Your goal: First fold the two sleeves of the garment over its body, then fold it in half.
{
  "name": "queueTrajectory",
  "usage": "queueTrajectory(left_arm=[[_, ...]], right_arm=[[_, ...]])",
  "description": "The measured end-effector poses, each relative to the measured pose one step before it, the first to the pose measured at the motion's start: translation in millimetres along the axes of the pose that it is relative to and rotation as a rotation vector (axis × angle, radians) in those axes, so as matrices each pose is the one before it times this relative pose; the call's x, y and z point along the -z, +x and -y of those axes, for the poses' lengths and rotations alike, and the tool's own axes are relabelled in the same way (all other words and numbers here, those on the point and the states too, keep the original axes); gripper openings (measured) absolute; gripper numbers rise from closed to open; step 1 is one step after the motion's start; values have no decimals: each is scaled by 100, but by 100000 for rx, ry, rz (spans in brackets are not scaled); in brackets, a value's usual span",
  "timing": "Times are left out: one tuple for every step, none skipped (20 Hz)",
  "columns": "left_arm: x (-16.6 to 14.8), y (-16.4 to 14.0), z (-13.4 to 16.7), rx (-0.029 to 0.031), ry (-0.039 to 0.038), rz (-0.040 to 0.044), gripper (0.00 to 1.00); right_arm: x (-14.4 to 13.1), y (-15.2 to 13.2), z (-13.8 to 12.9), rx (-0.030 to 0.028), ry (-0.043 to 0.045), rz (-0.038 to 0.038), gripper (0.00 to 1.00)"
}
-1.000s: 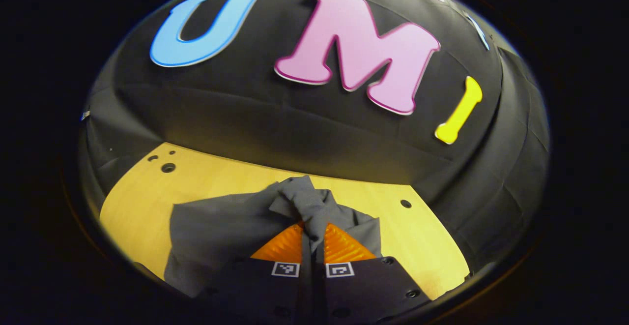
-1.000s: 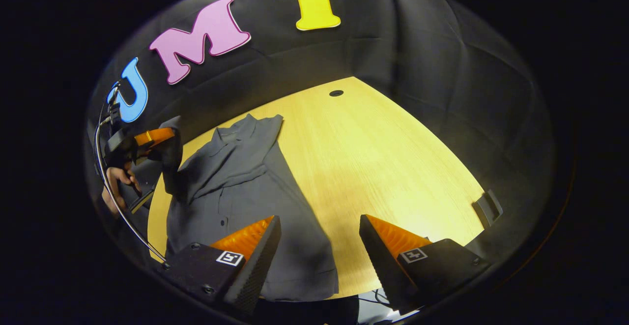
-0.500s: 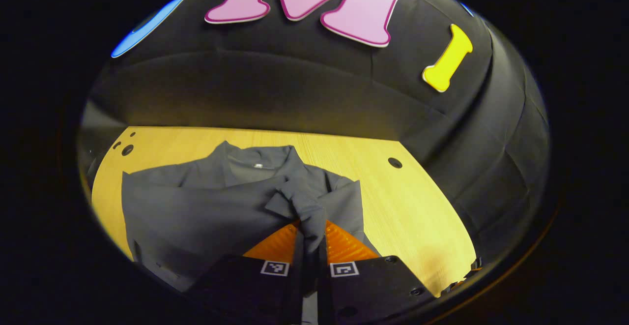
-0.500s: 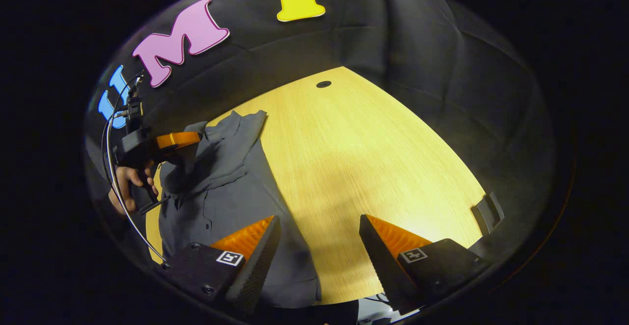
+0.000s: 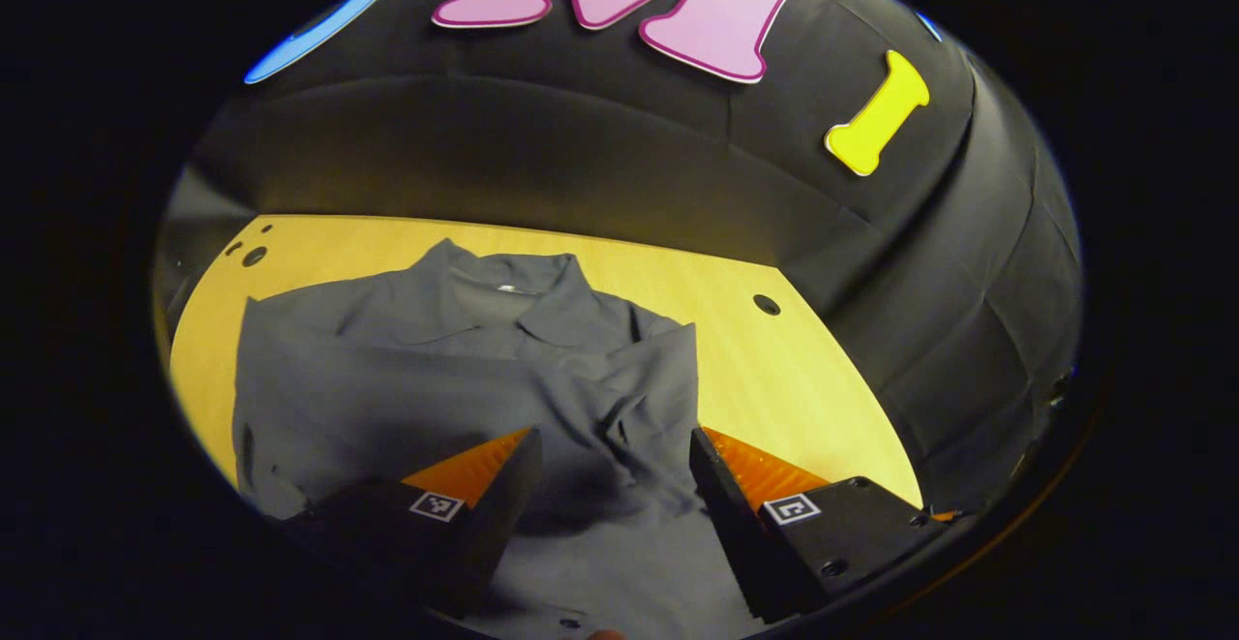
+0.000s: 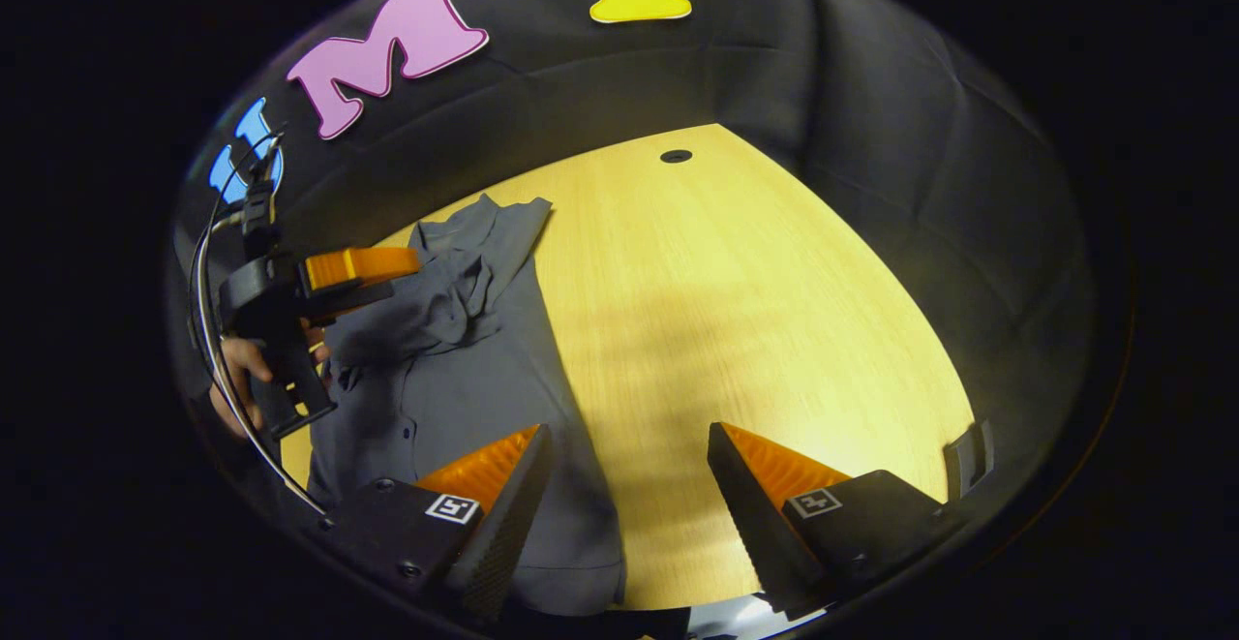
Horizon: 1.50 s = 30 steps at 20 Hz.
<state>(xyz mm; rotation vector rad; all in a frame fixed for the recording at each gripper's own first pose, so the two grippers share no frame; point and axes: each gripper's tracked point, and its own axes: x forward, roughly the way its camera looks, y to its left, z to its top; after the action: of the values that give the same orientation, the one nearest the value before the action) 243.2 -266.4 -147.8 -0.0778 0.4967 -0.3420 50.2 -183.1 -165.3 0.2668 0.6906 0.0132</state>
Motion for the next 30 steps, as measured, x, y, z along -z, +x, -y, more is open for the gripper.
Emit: queueTrajectory(left_arm=[[626, -1404, -1022, -962, 930, 662, 96], [854, -1749, -1056, -959, 1165, -179, 96], [960, -1738, -1223, -1628, 1386, 15, 96], [884, -1744, -1424, -2310, 1222, 438, 92], [922, -1668, -1498, -2444, 900, 466, 96], [1042, -1570, -1445, -2290, 701, -99, 96], [1258, -1582, -1458, -2177, 747, -708, 96], [1209, -1504, -1539, -2305, 799, -1017, 96], [1205, -1261, -1511, -1896, 497, -727, 96], [1044, -1194, -1269, -1540, -52, -602, 96], [1286, -1024, -1408, -1677, -576, -885, 96], [1135, -647, -1307, -1951, -777, -933, 96], [1320, -595, -1349, -1854, -547, -1250, 96], [1196, -421, -1292, -2371, -318, -1433, 96], [1026, -206, -1315, -2299, -479, -996, 96], [1026, -154, -1102, -1786, -357, -991, 96], [1028, -174, -1089, -1973, -131, -1313, 96], [1002, 11, -928, -1765, -262, -1378, 96], [1014, -44, -762, -937, -732, -1590, 96], [883, -8, -563, -392, -1003, -1504, 96], [787, -92, -379, -143, -1051, -1317, 96], [655, -30, -358, -279, -832, -1028, 96], [707, 123, -391, -712, -774, -959, 96], [589, 48, -238, -79, -1156, -1016, 96], [684, 112, -97, 329, -1622, -1190, 96], [669, 152, -74, -296, -1739, -1473, 92], [753, 106, -366, -916, -1500, -1565, 96], [-73, -26, 23, -633, 544, 1945, 97], [196, 38, 206, -327, 1734, -136, 98], [221, 43, 109, -1256, 3886, 101, 93]], right_arm=[[509, -56, -588, -1397, 2186, -1943, 99], [727, 59, -535, -1110, 1928, -1755, 99], [653, 62, -333, -416, 1010, -1415, 99], [788, 80, -277, 347, -270, -1288, 99], [726, 6, -54, 997, -1371, -1453, 99], [750, 188, -128, 1382, -1549, -1727, 99], [805, 50, -11, 1680, -483, -2173, 99], [838, -74, -241, 703, 636, -1404, 99], [575, -85, -549, -114, 878, -992, 99], [495, 39, -502, 259, 335, -799, 99], [384, 197, -369, 713, -305, -557, 99], [569, 75, -303, 618, -596, -485, 99], [557, 131, -273, 682, -571, -547, 99], [514, 41, -246, 808, -95, -428, 99], [332, 139, -126, 1495, 409, 250, 99], [325, 98, 120, 1581, 417, 670, 99], [356, 109, 113, 1559, 293, 360, 99], [508, 119, 205, 1655, 42, 86, 99], [430, 157, 178, 1447, -313, -112, 99], [576, 224, 84, 1076, -580, -485, 99], [496, 232, 10, 652, -731, -572, 99], [359, 110, -108, 531, -879, -30, 99], [58, 144, 51, 1260, -1513, 692, 99], [68, 160, 123, 1363, -1915, 614, 99], [202, 187, 19, 1293, -2177, 285, 99], [181, 191, 144, 1693, -2519, 512, 99], [-30, 81, 177, 1798, -2925, 1206, 99], [272, 90, -174, 1311, -3346, 145, 97], [-186, 24, -250, -244, -2441, 1610, 97], [164, -2, -225, -443, -290, 484, 98]])
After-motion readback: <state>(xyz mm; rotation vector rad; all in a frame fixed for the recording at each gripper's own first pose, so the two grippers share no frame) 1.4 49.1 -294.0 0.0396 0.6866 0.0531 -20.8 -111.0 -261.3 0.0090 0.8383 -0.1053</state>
